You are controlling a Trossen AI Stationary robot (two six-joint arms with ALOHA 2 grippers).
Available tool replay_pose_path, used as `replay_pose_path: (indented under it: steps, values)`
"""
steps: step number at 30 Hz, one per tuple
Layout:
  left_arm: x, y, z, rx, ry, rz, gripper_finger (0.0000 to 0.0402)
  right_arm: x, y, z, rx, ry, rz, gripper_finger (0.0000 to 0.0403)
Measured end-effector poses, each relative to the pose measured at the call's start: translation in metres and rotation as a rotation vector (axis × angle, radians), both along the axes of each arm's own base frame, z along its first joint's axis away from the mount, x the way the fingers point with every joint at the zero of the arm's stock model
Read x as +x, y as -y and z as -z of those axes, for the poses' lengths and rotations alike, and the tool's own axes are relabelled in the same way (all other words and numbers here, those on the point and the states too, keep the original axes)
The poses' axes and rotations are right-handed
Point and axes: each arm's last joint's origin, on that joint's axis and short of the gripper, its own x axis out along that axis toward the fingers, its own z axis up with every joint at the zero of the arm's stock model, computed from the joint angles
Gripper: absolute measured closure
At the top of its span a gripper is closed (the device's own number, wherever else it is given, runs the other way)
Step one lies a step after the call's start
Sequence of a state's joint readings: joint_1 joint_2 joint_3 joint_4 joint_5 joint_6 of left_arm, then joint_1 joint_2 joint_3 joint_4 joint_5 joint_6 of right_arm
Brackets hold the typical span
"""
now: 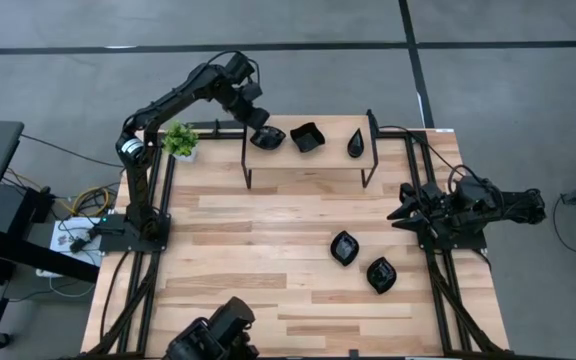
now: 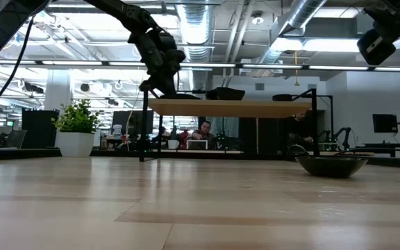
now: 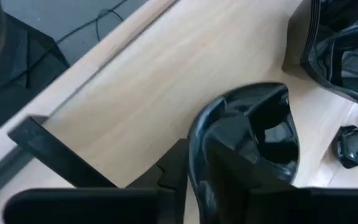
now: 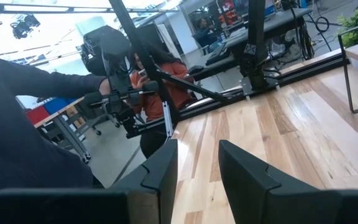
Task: Pick & Place Mini shaped plates
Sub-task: Stack the black plate on top of the black plate on the shelf
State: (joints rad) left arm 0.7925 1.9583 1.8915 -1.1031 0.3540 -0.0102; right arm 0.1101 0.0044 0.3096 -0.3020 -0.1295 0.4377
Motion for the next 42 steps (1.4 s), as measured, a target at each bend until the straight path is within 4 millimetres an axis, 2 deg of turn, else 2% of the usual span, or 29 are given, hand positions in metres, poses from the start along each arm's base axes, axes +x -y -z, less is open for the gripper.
replay_pose_path:
  steps: [5,10,12,16,21,26,30,38,42]
  values:
    - [-0.001,0.0,-0.008,0.042,0.023,-0.007,0.0312,0.0,0.0,-0.001,0.011,0.004,0.0,0.0291]
    - [-0.009,0.018,-0.038,0.077,0.088,-0.013,0.0301,0.0,0.0,-0.001,0.032,-0.002,0.0,0.0291]
    - [-0.008,0.037,-0.055,0.103,0.125,0.019,0.03,0.0,0.0,-0.001,0.032,-0.002,-0.001,0.0291]
    - [-0.003,0.09,-0.086,0.145,0.206,0.134,0.03,0.0,0.0,-0.001,0.034,-0.003,-0.001,0.0291]
    - [0.01,0.16,-0.102,0.202,0.298,0.213,0.03,0.0,0.0,0.0,0.033,-0.012,0.0,0.0291]
    - [0.029,0.216,-0.091,0.178,0.421,0.192,0.03,0.0,0.0,0.0,0.075,-0.021,-0.001,0.0291]
    - [0.042,0.247,-0.073,0.086,0.489,0.191,0.03,0.0,0.0,0.0,0.138,-0.037,-0.001,0.0291]
    - [0.055,0.277,-0.016,-0.026,0.47,0.172,0.03,0.0,0.0,0.0,0.186,-0.049,-0.001,0.0291]
    - [0.057,0.294,0.005,-0.079,0.488,0.176,0.03,0.0,0.0,0.0,0.186,-0.048,-0.001,0.0291]
